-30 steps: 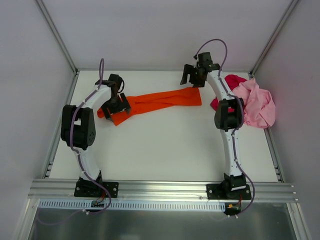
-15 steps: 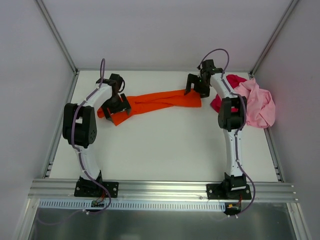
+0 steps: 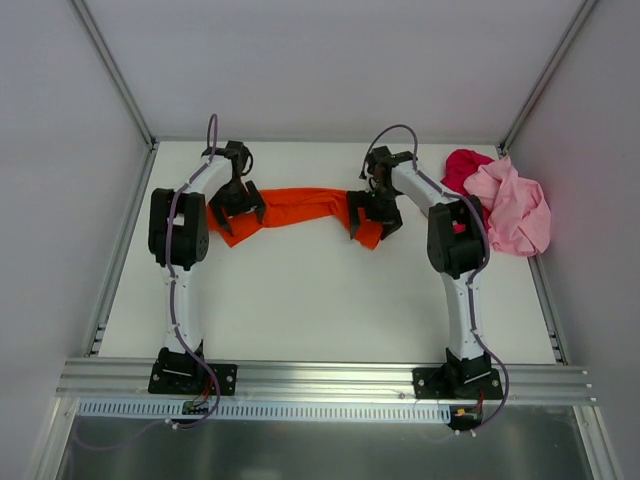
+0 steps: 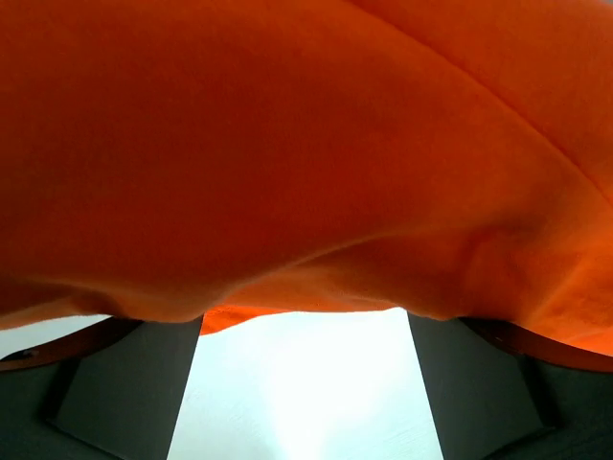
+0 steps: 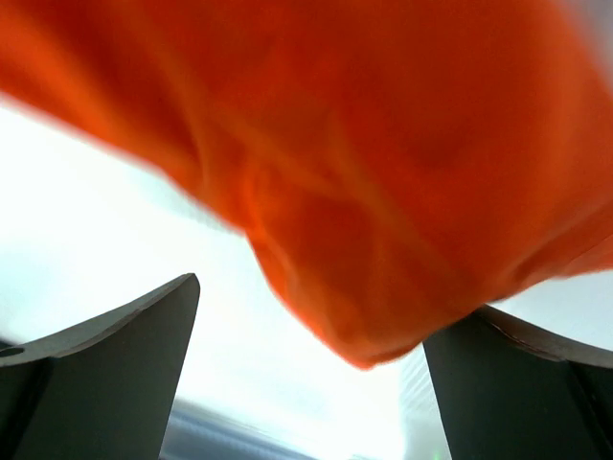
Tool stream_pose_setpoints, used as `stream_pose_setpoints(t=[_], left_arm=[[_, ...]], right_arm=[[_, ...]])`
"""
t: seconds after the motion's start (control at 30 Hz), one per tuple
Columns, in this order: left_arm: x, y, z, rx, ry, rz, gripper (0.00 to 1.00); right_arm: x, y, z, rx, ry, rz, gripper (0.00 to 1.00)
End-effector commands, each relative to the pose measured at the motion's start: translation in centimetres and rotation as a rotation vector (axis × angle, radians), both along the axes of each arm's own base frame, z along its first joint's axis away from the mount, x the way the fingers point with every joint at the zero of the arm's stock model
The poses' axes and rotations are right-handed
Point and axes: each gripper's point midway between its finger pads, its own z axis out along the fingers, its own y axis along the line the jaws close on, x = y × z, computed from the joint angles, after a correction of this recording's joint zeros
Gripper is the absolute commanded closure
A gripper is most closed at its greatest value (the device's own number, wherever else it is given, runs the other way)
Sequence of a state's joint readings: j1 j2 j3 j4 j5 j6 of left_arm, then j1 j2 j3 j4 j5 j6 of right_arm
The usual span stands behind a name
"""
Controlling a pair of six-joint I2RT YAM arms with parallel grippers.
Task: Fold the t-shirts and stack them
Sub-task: Fold the other side of the tshirt into a rectangle, then rotate the tshirt 90 degrees
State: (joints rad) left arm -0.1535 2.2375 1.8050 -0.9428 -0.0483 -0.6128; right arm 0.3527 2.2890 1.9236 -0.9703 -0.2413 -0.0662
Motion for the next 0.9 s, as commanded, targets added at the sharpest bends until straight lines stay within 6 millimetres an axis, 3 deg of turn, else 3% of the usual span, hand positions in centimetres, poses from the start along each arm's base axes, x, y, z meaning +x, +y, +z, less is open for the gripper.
stream_pose_setpoints(t=[0.0, 0.03, 0.17, 0.33, 0.43, 0.53, 0.63, 0.67, 0.7, 0.73, 0.77, 0.8, 0.83, 0.87], left_arm=[[1.3, 1.1, 0.0, -0.009, 0.003, 0.032, 0.14], [2.0, 1.5, -0.1, -0.006, -0.005, 0.043, 0.14], [3.7, 2.2, -0.3, 0.001, -0.028, 0.072, 0.14], [6.1, 0.8, 0.0, -0.098, -0.083, 0.083, 0.11], [6.9, 0.6, -0.3, -0.105, -0.09, 0.092, 0.12], [7.3, 1.4, 0.4, -0.072, -0.121, 0.085, 0.11], [6.7, 2.6, 1.1, -0.027, -0.111, 0.085, 0.11], [6.4, 2.9, 1.2, -0.015, -0.106, 0.086, 0.11], [5.5, 3.1, 1.2, -0.01, -0.096, 0.085, 0.11], [5.2, 3.3, 1.3, -0.004, -0.096, 0.086, 0.11], [4.9, 3.5, 1.3, 0.001, -0.095, 0.088, 0.11], [4.2, 3.6, 1.4, 0.005, -0.086, 0.087, 0.11], [3.9, 3.8, 1.3, 0.01, -0.081, 0.091, 0.11], [3.7, 3.9, 1.4, 0.018, -0.077, 0.087, 0.11]], right_arm=[[-4.0, -0.6, 4.2, -0.048, 0.005, 0.059, 0.0], [-4.6, -0.4, 5.4, -0.045, -0.018, 0.071, 0.0], [-7.4, -0.8, 6.5, -0.055, -0.005, 0.114, 0.0], [-10.7, -0.5, 7.2, -0.026, 0.028, 0.152, 0.0], [-11.7, -0.3, 7.6, -0.031, 0.001, 0.186, 0.0], [-10.5, -0.1, 7.6, -0.028, -0.106, 0.181, 0.0], [-6.3, 0.3, 6.9, -0.06, -0.209, 0.128, 0.0], [-3.8, 1.1, 8.1, -0.049, -0.266, 0.11, 0.0], [-2.4, 1.4, 5.8, -0.081, -0.229, 0.108, 0.0], [-1.4, 0.8, 5.2, -0.122, -0.213, 0.095, 0.0], [1.5, 1.8, 7.0, -0.11, -0.285, 0.093, 0.0], [2.7, 2.0, 6.8, -0.117, -0.29, 0.09, 0.0], [3.7, 1.7, 4.7, -0.132, -0.244, 0.081, 0.0], [4.9, 2.0, 4.8, -0.119, -0.261, 0.057, 0.0]])
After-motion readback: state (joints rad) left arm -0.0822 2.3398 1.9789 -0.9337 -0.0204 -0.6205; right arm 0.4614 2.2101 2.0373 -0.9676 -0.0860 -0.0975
